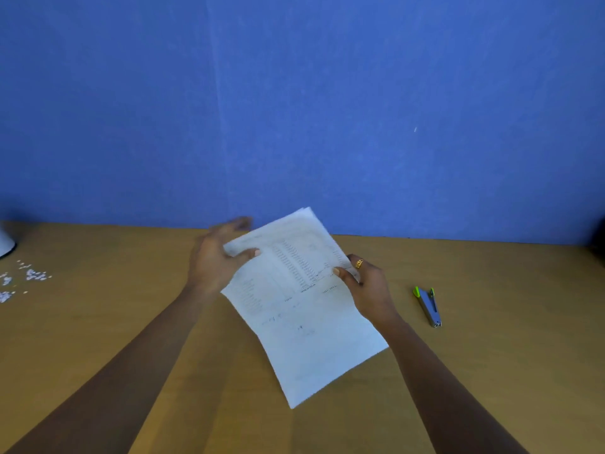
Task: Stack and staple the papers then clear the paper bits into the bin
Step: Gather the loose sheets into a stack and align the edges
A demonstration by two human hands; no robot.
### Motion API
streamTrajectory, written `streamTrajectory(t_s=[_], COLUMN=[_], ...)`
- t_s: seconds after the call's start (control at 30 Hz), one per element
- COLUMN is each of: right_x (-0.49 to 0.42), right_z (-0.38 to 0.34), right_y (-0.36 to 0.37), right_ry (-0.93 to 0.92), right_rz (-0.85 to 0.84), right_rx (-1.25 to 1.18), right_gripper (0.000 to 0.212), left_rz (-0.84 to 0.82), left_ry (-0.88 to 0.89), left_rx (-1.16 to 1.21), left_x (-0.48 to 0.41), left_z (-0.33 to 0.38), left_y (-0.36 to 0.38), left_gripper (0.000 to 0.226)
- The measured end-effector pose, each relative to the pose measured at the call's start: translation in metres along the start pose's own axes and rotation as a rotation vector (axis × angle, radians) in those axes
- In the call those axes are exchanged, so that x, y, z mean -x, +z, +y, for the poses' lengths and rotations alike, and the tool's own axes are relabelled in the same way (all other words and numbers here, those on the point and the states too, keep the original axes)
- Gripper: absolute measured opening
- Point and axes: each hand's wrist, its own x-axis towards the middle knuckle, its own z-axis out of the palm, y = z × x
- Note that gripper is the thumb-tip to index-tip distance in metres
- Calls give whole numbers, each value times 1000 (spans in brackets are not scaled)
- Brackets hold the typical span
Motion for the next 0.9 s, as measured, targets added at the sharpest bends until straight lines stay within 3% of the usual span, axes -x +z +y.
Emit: streamTrajectory(t_s=[0.07,0.13,0.2,0.27,0.33,0.4,0.73,0.9], right_x=[2,6,10,13,15,17,21,19], right_z=[5,9,11,11,11,11,7,0], right_y=[0,0,0,1,4,7,19,16], right_ry=[54,120,183,218,226,235,279,285], right_rz=[34,72,97,101,103,101,146,139], right_rx=[-181,-336,-467,-529,-549,-571,-633,-662], right_gripper=[13,15,17,21,21,18,12,19], left_rz=[223,310,229,3,-219,-273,-77,5], left_ry=[8,-163,-321,-394,-369,-357,-338,-297], left_rx=[64,262,543,716,724,735,709,677], left_x=[3,8,16,25,32,36,34,30], left_z=[-10,-15,-18,-19,-20,-21,-12,-7], left_y=[1,6,14,20,24,31,41,37], left_gripper=[72,84,81,65,46,33,22,24])
